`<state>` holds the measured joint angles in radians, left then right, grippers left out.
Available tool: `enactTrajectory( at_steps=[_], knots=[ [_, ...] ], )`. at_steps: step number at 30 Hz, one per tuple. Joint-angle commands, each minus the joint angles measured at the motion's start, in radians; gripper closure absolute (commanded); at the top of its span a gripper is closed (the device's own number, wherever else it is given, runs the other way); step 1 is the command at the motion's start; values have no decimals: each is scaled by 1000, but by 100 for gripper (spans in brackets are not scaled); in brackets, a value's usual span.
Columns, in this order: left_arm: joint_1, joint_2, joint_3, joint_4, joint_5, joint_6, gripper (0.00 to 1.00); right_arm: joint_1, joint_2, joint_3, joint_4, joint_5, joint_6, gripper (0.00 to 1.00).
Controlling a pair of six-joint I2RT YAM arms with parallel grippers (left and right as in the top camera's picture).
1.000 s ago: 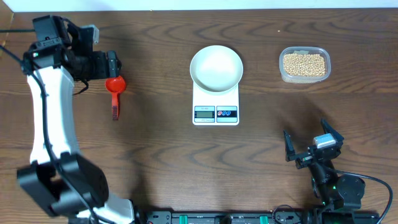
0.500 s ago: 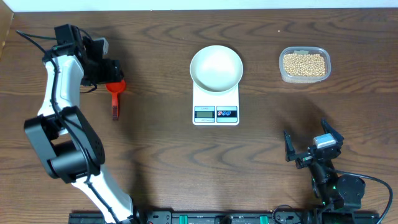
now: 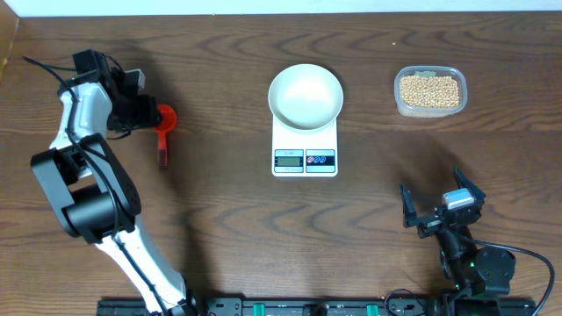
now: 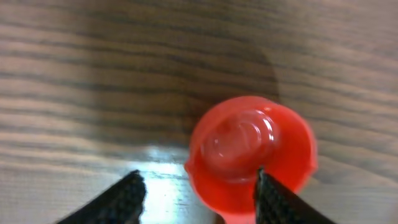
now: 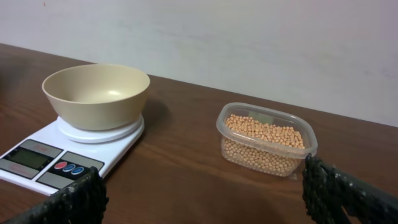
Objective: Scoop item into bowl and weigh 50g on scale
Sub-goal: 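Reach the left gripper to the red scoop and grasp its bowl, then lift the red scoop with the left gripper toward the scale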
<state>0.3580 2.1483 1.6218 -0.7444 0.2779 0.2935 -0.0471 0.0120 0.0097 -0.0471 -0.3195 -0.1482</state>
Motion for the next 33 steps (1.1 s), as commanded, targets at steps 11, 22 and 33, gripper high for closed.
enactTrajectory(
  at_steps=[11,22,33],
  knots=[
    [-16,66,16,82,-10,-76,72,8,-6,-4,-1,3,-14,1],
    [-85,96,-3,138,-10,-94,93,8,-6,-4,-1,3,-14,1],
    [-84,45,1,189,-10,-331,93,8,-6,-4,-1,3,-14,1]
  ],
)
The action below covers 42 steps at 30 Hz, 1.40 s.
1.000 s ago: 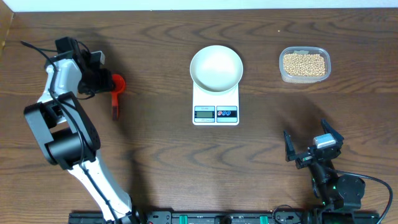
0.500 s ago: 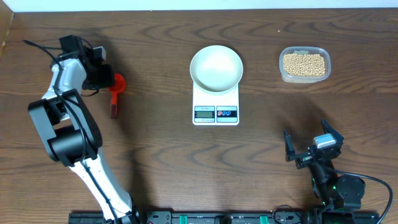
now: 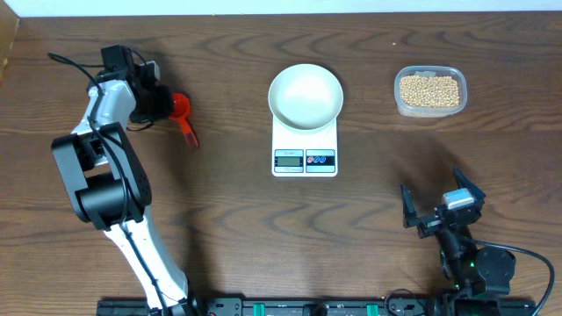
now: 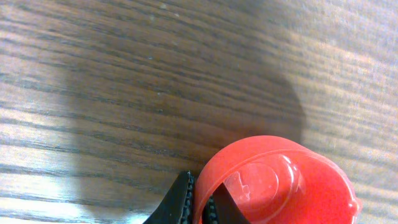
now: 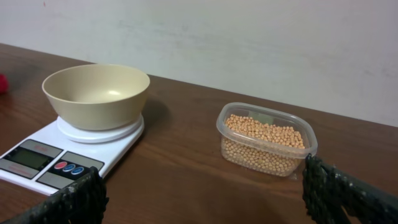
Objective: Scoop item into bowl and weigh 50g on scale
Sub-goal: 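Lift the red scoop with the left gripper toward the scale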
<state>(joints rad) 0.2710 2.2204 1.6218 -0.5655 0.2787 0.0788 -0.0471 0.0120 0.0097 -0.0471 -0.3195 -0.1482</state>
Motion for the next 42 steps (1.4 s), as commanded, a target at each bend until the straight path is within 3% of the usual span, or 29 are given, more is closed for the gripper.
enactTrajectory(
  at_steps=[1,13,37,42],
  knots=[
    [3,-48,2,14,-10,-145,93,8,-6,-4,-1,3,-14,1],
    [-18,-327,2,22,160,-377,93,8,-6,-4,-1,3,-14,1],
    [-229,-338,2,60,159,-399,93,8,-6,-4,0,77,-41,1],
    [-249,-338,2,63,159,-425,93,8,-6,-4,100,29,-40,1]
  ],
)
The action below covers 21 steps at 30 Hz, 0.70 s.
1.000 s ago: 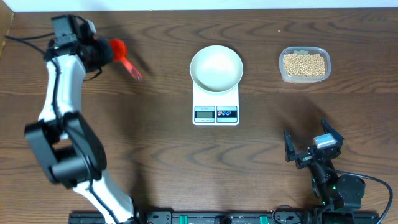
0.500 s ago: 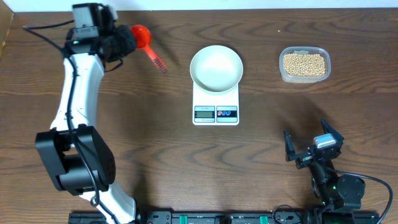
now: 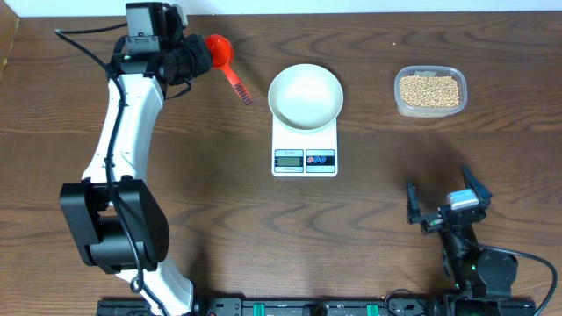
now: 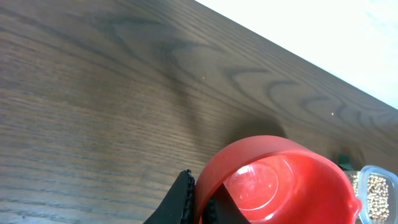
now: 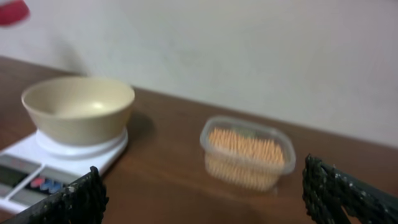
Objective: Scoop item into bowl and weigh 50g on scale
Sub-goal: 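Lift the red scoop with the left gripper toward the scale, then move the right gripper to the scoop handle above the bowl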
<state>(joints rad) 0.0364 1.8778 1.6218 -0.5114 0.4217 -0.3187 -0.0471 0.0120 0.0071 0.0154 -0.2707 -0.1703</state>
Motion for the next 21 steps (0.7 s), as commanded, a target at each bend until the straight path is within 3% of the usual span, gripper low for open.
enactTrajectory(
  at_steps=[1,7,12,21],
  knots=[
    [-17,4,2,10,16,-42,93,8,-6,-2,50,-21,-17,1],
    [-50,4,2,45,16,-208,93,8,34,21,103,-29,25,1],
    [-91,4,2,90,16,-372,93,7,164,112,104,-63,35,1],
    [-187,4,2,198,4,-502,92,2,685,471,101,-240,31,1]
  ],
)
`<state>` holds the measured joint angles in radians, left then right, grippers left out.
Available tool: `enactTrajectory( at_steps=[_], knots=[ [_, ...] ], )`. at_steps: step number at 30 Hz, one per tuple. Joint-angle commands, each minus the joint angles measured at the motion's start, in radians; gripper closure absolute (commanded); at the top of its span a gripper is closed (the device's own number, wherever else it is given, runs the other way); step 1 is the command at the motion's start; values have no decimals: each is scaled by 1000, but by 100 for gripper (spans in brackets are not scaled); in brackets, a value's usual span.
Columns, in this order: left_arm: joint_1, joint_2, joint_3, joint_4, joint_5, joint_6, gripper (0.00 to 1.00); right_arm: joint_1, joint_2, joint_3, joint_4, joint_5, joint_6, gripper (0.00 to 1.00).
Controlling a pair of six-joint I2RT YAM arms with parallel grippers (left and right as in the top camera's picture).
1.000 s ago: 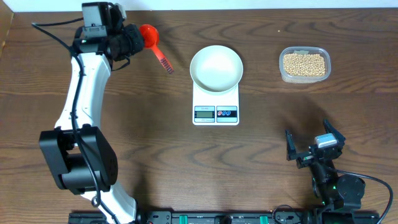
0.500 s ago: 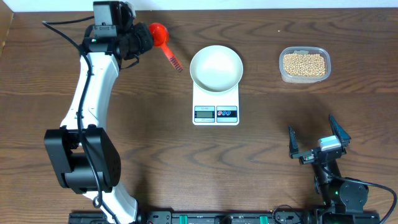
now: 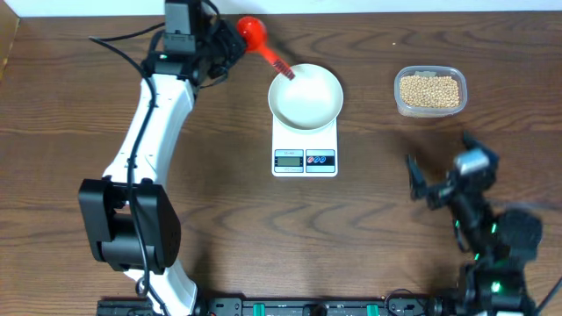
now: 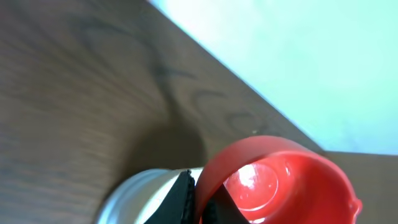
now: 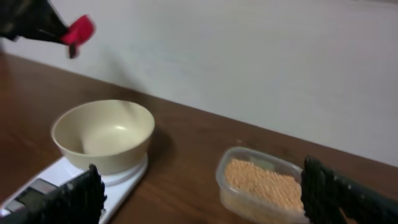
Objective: Scoop item into bowl and weigh 50g on scale
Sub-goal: 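Move the right gripper to the scoop handle above the bowl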
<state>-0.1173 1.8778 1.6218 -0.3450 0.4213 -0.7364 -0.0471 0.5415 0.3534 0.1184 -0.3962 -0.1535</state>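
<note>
My left gripper (image 3: 230, 41) is shut on the rim of a red scoop (image 3: 252, 32), held in the air at the table's back, its ribbed handle reaching over the left rim of the cream bowl (image 3: 306, 96). The scoop's cup (image 4: 280, 180) fills the lower left wrist view and looks empty. The bowl stands on a white digital scale (image 3: 305, 158). A clear tub of tan beans (image 3: 429, 90) sits at the back right. My right gripper (image 3: 443, 180) hangs open above the table's right side, its fingers (image 5: 84, 193) framing the bowl (image 5: 104, 134) and tub (image 5: 267, 185).
The scale's display and buttons (image 3: 305, 160) face the front edge. The white wall (image 5: 249, 56) rises behind the table's far edge. Bare brown wood (image 3: 219, 219) lies to the left of and in front of the scale.
My left gripper carried the scoop to the right, from left of the bowl to its left rim. My right gripper rose from the front right toward the tub.
First my left gripper stood open over the red scoop lying at the table's left. Then it was shut on the scoop's rim, handle trailing. Later it held the scoop high near the back edge, and now beside the bowl. The right gripper stayed open throughout.
</note>
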Motion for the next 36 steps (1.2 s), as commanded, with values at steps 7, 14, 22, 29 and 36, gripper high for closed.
enactTrajectory(
  at_steps=[7,14,22,29,36],
  knots=[
    [-112,4,2,56,-205,-455,93,0,596,495,-31,-424,48,1],
    [-144,5,2,56,-311,-702,93,4,985,852,-57,-711,139,1],
    [-167,6,2,48,-311,-751,93,81,1231,977,55,-804,174,1],
    [-202,16,0,-26,-341,-749,93,107,1287,976,77,-774,176,1],
    [-207,28,0,-63,-332,-627,93,122,1290,976,27,-609,311,39]
  ],
)
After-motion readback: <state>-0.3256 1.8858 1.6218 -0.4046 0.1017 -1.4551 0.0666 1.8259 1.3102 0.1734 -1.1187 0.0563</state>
